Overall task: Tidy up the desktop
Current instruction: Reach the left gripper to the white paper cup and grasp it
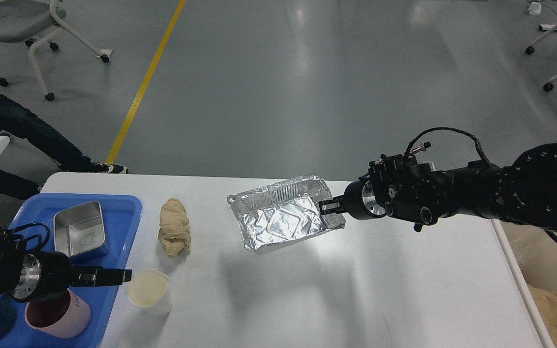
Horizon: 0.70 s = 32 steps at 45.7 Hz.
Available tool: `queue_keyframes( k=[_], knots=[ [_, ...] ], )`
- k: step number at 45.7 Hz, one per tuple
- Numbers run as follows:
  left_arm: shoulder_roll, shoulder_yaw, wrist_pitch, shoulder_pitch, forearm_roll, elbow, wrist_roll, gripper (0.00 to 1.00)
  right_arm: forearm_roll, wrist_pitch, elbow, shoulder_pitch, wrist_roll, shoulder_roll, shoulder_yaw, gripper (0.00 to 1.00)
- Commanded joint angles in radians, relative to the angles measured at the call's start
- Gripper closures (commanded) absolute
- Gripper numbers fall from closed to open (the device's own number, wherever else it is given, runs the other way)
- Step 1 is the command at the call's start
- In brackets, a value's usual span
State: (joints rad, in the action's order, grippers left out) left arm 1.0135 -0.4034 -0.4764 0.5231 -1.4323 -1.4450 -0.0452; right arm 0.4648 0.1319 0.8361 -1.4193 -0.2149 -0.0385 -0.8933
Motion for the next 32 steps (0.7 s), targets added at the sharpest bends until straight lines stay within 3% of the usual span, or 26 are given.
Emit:
queue_keyframes(
  k=[1, 18, 32],
  knots=[
    [-0.009, 0.008, 0.008, 0.000, -0.023, 0.003, 0.001, 0.11, 0.002, 0.000, 0.000, 0.005, 0.000, -0.004, 0.001, 1.00],
    [-0.064, 0.015, 0.027, -0.021, -0.069, 0.017, 0.001, 0.26, 0.000, -0.002, 0.000, 0.007, 0.000, -0.003, 0.004, 1.00],
    [-0.073, 0.043, 0.025, -0.021, -0.071, 0.044, -0.004, 0.61, 0.000, 0.000, 0.000, 0.007, 0.000, -0.006, 0.005, 1.00]
  ],
)
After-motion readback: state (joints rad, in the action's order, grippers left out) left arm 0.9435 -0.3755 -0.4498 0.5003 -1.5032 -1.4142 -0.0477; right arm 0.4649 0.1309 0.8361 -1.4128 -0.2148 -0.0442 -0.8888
